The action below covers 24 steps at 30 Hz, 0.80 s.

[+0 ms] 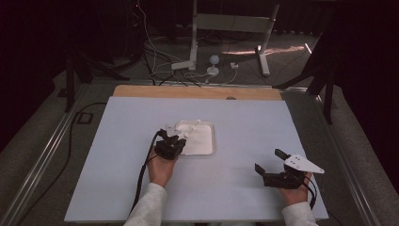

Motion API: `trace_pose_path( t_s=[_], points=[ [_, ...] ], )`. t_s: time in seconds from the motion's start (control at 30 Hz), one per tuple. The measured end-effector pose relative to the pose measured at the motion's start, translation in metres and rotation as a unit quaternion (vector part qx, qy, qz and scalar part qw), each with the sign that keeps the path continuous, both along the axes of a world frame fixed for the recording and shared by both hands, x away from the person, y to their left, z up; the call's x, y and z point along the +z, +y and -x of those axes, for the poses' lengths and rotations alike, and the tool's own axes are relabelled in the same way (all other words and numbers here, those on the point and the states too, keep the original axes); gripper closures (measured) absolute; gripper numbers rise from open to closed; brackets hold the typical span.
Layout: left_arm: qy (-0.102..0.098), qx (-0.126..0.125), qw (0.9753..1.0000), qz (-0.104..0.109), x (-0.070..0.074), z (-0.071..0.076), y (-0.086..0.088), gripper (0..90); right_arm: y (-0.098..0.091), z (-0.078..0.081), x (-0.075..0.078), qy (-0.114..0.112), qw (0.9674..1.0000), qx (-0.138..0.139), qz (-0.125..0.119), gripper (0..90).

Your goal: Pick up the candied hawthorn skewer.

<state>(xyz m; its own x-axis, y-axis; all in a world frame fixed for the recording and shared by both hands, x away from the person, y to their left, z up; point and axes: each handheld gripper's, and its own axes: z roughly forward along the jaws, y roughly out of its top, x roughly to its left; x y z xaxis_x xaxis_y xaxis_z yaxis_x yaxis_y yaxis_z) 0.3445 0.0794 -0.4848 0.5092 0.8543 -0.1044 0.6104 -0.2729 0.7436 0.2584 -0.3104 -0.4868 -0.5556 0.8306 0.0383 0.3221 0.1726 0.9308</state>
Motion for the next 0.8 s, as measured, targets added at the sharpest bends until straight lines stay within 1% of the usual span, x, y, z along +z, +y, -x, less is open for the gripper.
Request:
trace_pose_path(
  t_s=[0.03, 0.17, 0.33, 0.37, 0.4, 0.47, 0.6, 0.7, 0.77, 0.8],
  points=[
    [-0.002, -0.001, 1.0000, 0.008, 0.002, 0.001, 0.002, 90.0, 0.000, -0.001, 0.000, 0.001, 1.0000, -0.001, -0.002, 0.3],
    [-0.008, -0.006, 0.9999, 0.012, 0.004, 0.004, 0.005, 90.0, 0.001, -0.003, 0.001, 0.000, 1.0000, 0.000, -0.004, 0.3],
    [-0.021, -0.013, 0.9995, 0.019, 0.009, 0.012, 0.013, 90.0, 0.006, -0.007, 0.010, 0.000, 1.0000, 0.007, -0.007, 0.3],
    [-0.021, -0.013, 0.9995, 0.019, 0.009, 0.012, 0.013, 90.0, 0.006, -0.007, 0.010, 0.000, 1.0000, 0.007, -0.007, 0.3],
    [-0.023, -0.013, 0.9994, 0.021, 0.010, 0.013, 0.014, 90.0, 0.009, -0.010, 0.013, 0.000, 0.9999, 0.012, -0.006, 0.3],
    [-0.028, -0.014, 0.9992, 0.025, 0.011, 0.015, 0.018, 90.0, 0.011, -0.011, 0.014, -0.003, 0.9999, 0.013, -0.004, 0.3],
    [-0.036, -0.014, 0.9989, 0.027, 0.014, 0.019, 0.026, 89.9, 0.020, -0.020, 0.022, -0.004, 0.9998, 0.017, -0.004, 0.3],
    [-0.040, -0.014, 0.9986, 0.031, 0.015, 0.022, 0.032, 90.0, 0.024, -0.024, 0.023, -0.004, 0.9999, 0.017, 0.000, 0.3],
    [-0.043, -0.014, 0.9986, 0.029, 0.016, 0.024, 0.036, 90.0, 0.030, -0.030, 0.026, -0.003, 0.9998, 0.018, 0.002, 0.3],
    [-0.044, -0.013, 0.9985, 0.031, 0.017, 0.024, 0.037, 89.9, 0.031, -0.032, 0.027, -0.003, 0.9999, 0.017, 0.002, 0.3]
  ],
)
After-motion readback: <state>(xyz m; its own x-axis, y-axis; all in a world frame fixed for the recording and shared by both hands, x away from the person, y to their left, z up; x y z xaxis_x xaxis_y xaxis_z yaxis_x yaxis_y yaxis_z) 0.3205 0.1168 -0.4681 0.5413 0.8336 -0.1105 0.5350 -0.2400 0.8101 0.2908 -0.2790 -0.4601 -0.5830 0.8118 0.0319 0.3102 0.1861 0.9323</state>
